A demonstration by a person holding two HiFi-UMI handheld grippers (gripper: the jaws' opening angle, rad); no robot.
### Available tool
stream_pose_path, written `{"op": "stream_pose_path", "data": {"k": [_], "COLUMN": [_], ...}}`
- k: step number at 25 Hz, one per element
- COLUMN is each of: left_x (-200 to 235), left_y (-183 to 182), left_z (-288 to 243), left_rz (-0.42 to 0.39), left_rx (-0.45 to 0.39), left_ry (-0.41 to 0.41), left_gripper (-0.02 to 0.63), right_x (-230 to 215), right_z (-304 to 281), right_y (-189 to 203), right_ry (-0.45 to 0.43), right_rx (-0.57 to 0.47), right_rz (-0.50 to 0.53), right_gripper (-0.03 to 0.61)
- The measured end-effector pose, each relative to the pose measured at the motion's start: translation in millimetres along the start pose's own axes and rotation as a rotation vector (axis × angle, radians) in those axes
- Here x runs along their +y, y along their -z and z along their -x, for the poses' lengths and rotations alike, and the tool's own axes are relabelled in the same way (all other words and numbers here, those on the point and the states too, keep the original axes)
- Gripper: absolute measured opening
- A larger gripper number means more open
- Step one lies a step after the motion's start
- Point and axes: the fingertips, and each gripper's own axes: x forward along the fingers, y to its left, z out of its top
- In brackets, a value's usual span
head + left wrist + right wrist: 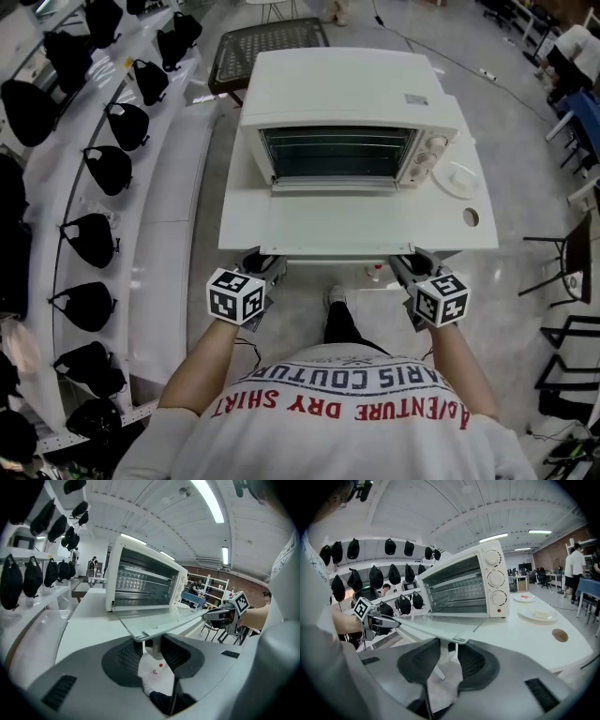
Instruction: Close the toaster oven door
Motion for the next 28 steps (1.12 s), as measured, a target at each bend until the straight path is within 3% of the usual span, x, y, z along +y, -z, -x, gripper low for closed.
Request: {"op": "stream_pose_path", "data": {"k": [18, 28], "left_x": [-3, 1], "left_y": [-56, -87], "left_z": [9, 10], "left_rz": [0.012, 0.085], "left_rx": [-0.061, -0.105], "left_ry": [-0.007, 0.007], "left_gripper": [0.138, 0.14], "right_x": [2, -1], "right_z": [11, 11], "right_y": [-54, -86], "right_ry": [-0.052, -0.094], "right_rx": [-0.088, -0.146], "right_rz": [-0.055, -0.1], "right_gripper": [0.11, 0.124]}}
